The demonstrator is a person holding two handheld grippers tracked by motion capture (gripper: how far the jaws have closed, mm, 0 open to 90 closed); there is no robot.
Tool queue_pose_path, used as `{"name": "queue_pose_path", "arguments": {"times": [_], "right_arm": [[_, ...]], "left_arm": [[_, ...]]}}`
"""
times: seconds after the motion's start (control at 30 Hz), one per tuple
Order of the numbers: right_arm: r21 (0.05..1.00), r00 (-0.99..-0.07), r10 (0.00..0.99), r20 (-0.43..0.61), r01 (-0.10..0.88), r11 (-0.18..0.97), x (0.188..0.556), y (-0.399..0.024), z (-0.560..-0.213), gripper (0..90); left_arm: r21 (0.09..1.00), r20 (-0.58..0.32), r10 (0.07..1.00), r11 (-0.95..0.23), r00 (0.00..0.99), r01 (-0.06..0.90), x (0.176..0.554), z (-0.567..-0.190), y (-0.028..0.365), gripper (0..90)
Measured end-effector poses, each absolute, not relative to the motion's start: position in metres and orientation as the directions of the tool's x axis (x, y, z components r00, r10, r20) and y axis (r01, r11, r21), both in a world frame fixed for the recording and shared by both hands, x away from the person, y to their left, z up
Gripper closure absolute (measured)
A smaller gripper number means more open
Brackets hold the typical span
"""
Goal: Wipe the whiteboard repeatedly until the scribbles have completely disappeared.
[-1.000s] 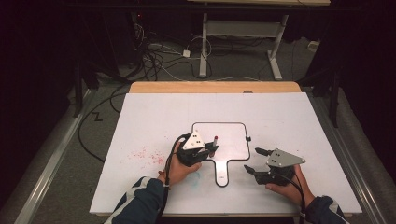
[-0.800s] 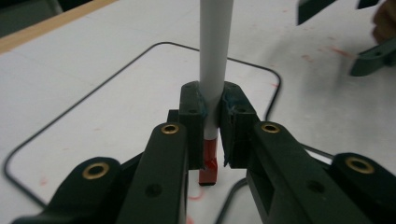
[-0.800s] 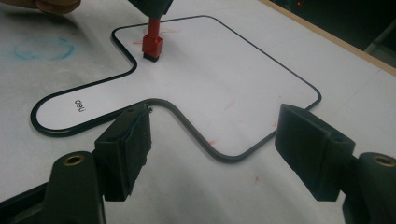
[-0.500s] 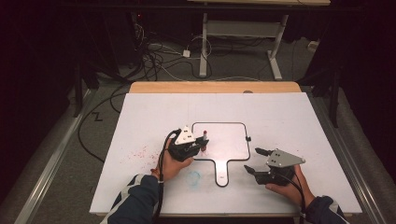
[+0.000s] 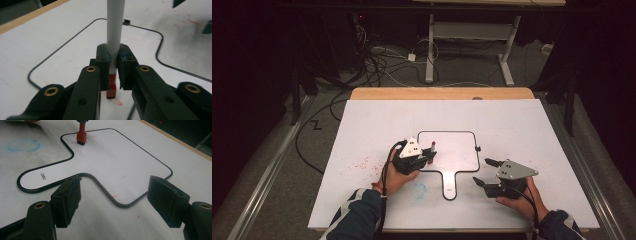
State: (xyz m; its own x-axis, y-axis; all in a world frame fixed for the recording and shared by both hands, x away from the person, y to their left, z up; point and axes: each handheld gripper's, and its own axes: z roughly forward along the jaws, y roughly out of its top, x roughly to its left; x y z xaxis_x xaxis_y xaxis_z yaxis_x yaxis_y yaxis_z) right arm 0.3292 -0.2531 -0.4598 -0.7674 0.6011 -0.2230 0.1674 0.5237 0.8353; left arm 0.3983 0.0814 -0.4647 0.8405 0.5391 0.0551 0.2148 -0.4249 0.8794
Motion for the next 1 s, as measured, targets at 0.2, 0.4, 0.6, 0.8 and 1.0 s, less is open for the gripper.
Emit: {"name": "queue_pose_path", "arguments": {"times": [0.2,0.4,0.6,0.8,1.0], "right_arm": [[0.834,-0.770,0.597,-0.224,0.165,0.527,0.329,-0.251,-0.461,27.7],[0.833,-0.770,0.598,-0.223,0.168,0.527,0.329,-0.252,-0.461,27.7],[0.833,-0.771,0.596,-0.223,0.167,0.528,0.329,-0.251,-0.461,27.7],[0.831,-0.772,0.596,-0.219,0.173,0.529,0.328,-0.250,-0.462,27.8],[0.830,-0.774,0.594,-0.222,0.170,0.532,0.329,-0.250,-0.462,27.8]], "left_arm": [[0.880,0.050,0.605,-0.403,0.794,0.251,0.423,-0.465,0.094,79.0],[0.884,0.014,0.623,-0.372,0.782,0.281,0.426,-0.466,0.095,79.1],[0.883,0.021,0.554,-0.401,0.832,0.245,0.414,-0.465,0.073,79.1],[0.882,0.048,0.605,-0.400,0.795,0.251,0.422,-0.465,0.078,79.1],[0.893,-0.027,0.641,-0.330,0.767,0.306,0.429,-0.468,0.089,79.1]]}}
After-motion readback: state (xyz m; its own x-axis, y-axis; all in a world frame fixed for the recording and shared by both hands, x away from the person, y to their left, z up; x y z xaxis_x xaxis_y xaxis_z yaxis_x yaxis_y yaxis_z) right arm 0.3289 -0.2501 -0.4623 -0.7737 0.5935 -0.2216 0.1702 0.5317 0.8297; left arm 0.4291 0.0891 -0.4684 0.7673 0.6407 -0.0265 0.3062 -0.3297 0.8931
